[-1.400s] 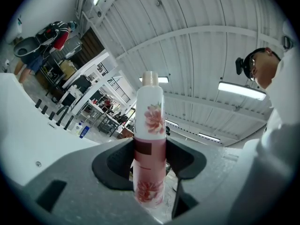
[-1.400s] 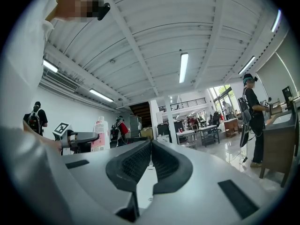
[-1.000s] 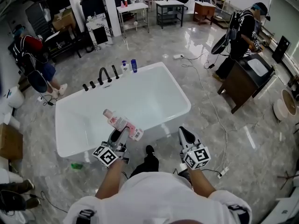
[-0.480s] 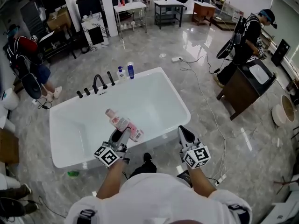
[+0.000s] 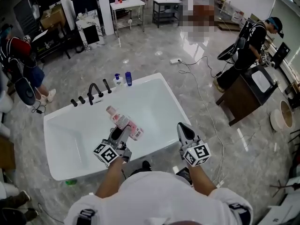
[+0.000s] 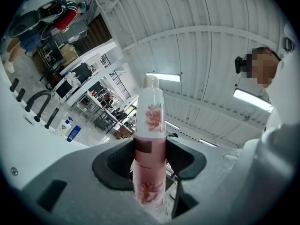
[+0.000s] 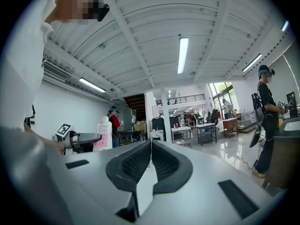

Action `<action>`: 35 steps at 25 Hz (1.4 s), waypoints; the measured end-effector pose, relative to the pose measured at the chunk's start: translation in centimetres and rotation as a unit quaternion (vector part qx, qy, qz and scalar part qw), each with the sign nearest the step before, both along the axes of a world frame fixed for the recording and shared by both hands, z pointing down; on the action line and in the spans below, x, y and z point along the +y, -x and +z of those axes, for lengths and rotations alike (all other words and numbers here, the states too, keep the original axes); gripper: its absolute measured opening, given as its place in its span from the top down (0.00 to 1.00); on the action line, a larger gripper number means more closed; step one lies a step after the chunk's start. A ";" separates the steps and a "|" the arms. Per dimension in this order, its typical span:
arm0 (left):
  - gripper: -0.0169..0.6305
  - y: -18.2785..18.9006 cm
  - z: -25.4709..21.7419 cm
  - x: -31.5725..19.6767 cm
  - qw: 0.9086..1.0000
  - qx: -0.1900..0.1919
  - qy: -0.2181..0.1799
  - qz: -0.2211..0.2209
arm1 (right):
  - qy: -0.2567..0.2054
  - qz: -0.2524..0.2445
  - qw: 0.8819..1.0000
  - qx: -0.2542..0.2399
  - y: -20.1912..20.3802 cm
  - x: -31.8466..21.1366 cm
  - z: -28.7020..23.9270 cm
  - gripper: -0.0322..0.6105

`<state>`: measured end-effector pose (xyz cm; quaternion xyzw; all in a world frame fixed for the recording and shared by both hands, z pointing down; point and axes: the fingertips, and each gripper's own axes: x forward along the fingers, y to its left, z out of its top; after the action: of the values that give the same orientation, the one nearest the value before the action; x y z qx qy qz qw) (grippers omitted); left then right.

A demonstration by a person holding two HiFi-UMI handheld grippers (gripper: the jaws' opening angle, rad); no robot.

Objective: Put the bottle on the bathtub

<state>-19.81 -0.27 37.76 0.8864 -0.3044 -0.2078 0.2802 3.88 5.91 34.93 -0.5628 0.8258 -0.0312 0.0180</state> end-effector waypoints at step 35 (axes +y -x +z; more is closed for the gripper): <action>0.65 -10.6 5.6 -20.4 0.987 -0.050 0.037 -0.146 | 0.013 -0.188 0.982 0.017 -9.0 -26.6 3.6 0.93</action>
<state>-9.21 -20.65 43.33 0.8303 -0.4520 -0.1908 0.2643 12.87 -20.65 38.48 -0.3985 0.9164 -0.0347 -0.0095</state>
